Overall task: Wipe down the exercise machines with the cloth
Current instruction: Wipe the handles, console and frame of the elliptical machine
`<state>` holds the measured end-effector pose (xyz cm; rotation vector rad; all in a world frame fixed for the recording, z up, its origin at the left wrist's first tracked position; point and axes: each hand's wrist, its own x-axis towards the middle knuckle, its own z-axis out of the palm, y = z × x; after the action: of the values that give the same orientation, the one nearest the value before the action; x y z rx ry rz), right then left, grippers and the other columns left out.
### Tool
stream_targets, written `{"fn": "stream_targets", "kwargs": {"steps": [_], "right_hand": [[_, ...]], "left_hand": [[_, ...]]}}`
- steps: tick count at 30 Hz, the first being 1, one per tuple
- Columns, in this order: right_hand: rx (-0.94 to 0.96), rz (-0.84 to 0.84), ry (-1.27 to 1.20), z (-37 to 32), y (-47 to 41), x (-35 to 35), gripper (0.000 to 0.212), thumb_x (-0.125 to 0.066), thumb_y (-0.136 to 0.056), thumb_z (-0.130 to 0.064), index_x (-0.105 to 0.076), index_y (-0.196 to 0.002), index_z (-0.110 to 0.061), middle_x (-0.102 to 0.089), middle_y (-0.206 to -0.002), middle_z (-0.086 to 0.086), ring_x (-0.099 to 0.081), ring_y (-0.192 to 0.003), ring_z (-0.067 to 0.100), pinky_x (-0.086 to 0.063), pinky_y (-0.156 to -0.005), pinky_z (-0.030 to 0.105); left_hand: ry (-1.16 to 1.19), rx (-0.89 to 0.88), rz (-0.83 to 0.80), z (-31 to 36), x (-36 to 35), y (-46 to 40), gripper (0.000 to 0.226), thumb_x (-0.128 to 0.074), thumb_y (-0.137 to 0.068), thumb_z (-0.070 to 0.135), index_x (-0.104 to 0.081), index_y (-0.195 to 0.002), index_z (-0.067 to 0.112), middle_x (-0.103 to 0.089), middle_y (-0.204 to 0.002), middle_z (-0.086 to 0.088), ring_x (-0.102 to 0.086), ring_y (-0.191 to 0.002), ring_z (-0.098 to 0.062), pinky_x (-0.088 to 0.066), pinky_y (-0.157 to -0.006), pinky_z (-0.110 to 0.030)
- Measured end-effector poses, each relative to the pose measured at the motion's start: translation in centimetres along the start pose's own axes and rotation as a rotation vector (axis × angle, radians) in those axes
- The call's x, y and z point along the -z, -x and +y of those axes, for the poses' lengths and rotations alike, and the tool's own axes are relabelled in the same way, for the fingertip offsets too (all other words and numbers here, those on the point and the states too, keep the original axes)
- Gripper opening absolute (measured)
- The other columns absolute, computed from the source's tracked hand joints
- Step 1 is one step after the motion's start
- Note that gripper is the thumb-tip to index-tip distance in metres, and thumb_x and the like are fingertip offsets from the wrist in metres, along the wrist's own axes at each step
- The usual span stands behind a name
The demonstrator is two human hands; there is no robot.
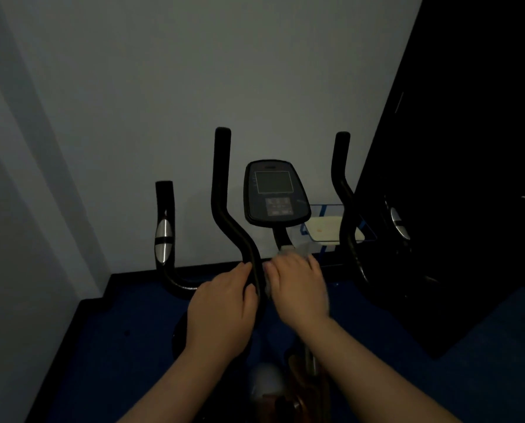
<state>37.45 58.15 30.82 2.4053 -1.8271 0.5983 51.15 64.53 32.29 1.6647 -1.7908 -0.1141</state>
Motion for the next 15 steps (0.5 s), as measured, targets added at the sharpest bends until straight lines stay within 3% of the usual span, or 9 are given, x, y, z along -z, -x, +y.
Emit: {"fn": "stream_targets", "kwargs": {"steps": [4,7,9,11,13,15], "right_hand": [[0.093,0.093,0.018,1.8,1.6,-0.6,0.036,-0.028,-0.097,-0.038,-0.062,-0.102,-0.026,-0.062,-0.105,-0.009,-0.052,-0.111,0.013,-0.03,-0.107,0.038],[0.02,0.063,0.025,0.4,-1.4,-0.7,0.048,-0.019,-0.092,-0.036,-0.062,-0.077,-0.021,-0.065,-0.083,-0.002,-0.059,-0.086,0.018,-0.04,-0.082,0.033],[-0.037,0.129,0.025,-0.7,-1.8,-0.6,0.043,-0.025,-0.088,-0.031,-0.059,-0.064,-0.019,-0.062,-0.069,-0.001,-0.06,-0.071,0.019,-0.033,-0.067,0.028],[0.018,0.106,0.04,-0.2,-0.3,-0.6,0.035,-0.034,-0.092,-0.029,-0.062,-0.072,-0.021,-0.063,-0.074,-0.005,-0.06,-0.079,0.015,-0.037,-0.071,0.027],[0.125,0.109,0.009,1.2,2.1,0.0,0.032,-0.034,-0.096,-0.031,-0.065,-0.094,-0.022,-0.064,-0.092,-0.007,-0.057,-0.096,0.013,-0.044,-0.088,0.032],[0.118,0.031,-0.015,1.3,1.4,0.9,0.038,-0.027,-0.1,-0.032,-0.064,-0.095,-0.023,-0.063,-0.092,-0.006,-0.057,-0.095,0.016,-0.043,-0.091,0.034]], "left_hand": [[-0.012,0.012,-0.001,-0.2,-0.2,-0.2,0.041,-0.039,-0.099,0.031,-0.05,-0.138,0.024,-0.063,-0.125,0.008,-0.059,-0.104,-0.01,-0.032,-0.08,-0.02],[-0.015,0.023,-0.011,-0.1,-0.3,-0.3,0.042,-0.042,-0.099,0.03,-0.047,-0.14,0.024,-0.06,-0.13,0.007,-0.058,-0.107,-0.011,-0.033,-0.082,-0.021],[-0.011,0.027,-0.014,0.0,-0.1,-0.2,0.043,-0.041,-0.1,0.03,-0.045,-0.142,0.024,-0.059,-0.13,0.007,-0.057,-0.107,-0.01,-0.034,-0.082,-0.021],[0.005,0.022,-0.016,0.3,0.3,-0.1,0.043,-0.039,-0.1,0.03,-0.043,-0.143,0.026,-0.058,-0.131,0.008,-0.056,-0.108,-0.008,-0.032,-0.081,-0.018],[0.0,0.007,-0.01,0.3,0.4,0.0,0.044,-0.037,-0.1,0.032,-0.042,-0.144,0.027,-0.058,-0.132,0.01,-0.055,-0.108,-0.006,-0.029,-0.079,-0.016],[0.005,-0.003,0.003,0.2,0.4,-0.2,0.042,-0.039,-0.1,0.03,-0.046,-0.141,0.026,-0.061,-0.125,0.01,-0.057,-0.103,-0.006,-0.029,-0.075,-0.017]]}}
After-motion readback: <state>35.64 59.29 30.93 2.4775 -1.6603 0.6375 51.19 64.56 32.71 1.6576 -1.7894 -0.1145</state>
